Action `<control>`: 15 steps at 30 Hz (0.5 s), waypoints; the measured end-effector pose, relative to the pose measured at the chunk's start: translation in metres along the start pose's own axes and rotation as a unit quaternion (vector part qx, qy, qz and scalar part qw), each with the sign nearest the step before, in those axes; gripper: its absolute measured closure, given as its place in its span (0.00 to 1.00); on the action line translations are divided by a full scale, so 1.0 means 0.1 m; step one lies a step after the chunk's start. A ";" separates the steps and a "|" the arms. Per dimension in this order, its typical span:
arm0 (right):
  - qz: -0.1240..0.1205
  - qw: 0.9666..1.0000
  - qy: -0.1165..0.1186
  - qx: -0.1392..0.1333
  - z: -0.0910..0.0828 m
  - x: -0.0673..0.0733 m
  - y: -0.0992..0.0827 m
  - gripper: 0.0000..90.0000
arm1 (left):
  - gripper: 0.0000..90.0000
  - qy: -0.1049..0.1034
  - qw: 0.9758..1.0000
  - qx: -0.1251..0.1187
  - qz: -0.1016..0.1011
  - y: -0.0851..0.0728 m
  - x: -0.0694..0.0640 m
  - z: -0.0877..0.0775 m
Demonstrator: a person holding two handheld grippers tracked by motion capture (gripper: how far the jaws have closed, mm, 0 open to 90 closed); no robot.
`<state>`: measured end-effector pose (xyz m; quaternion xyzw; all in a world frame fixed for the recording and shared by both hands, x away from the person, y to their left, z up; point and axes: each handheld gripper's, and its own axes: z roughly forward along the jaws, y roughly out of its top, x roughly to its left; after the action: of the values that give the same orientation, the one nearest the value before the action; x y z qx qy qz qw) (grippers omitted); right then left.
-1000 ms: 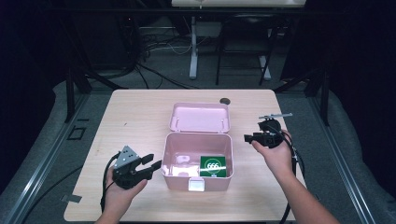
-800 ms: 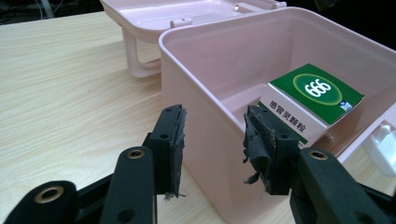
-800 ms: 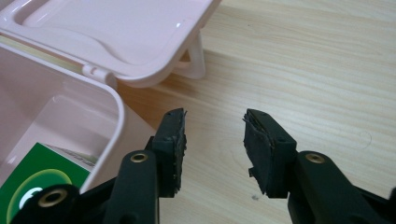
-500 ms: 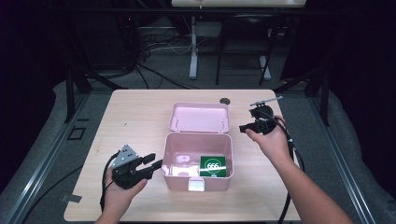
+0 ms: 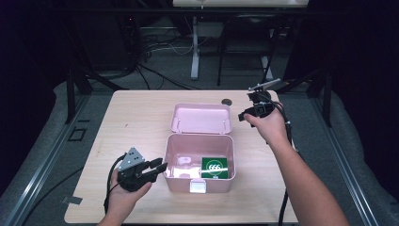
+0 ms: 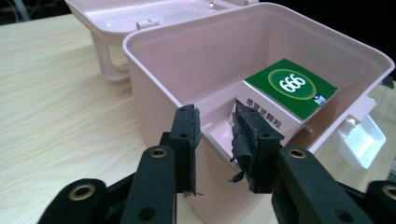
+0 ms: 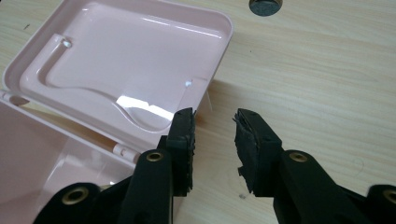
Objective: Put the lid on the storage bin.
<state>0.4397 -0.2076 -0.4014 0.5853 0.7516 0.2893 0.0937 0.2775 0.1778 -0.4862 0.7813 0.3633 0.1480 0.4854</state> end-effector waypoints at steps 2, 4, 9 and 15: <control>0.002 1.000 -0.001 0.000 0.01 0.01 0.02 0.75 | 0.80 -0.002 1.000 0.002 0.000 -0.01 -0.01 0.02; 0.007 1.000 0.002 0.000 0.02 0.02 0.07 0.76 | 0.80 0.002 1.000 0.003 0.001 -0.02 -0.02 0.02; 0.017 1.000 -0.009 0.013 0.17 0.03 0.14 0.77 | 0.81 0.005 1.000 -0.001 -0.003 -0.03 -0.03 0.02; 0.029 0.999 -0.011 0.029 0.34 0.04 0.24 0.77 | 0.82 0.001 1.000 -0.001 -0.005 -0.04 -0.04 0.01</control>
<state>0.4744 -0.1893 -0.4155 0.6124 0.7412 0.2640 0.0765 0.2738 0.1751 -0.4894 0.7790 0.3673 0.1463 0.4867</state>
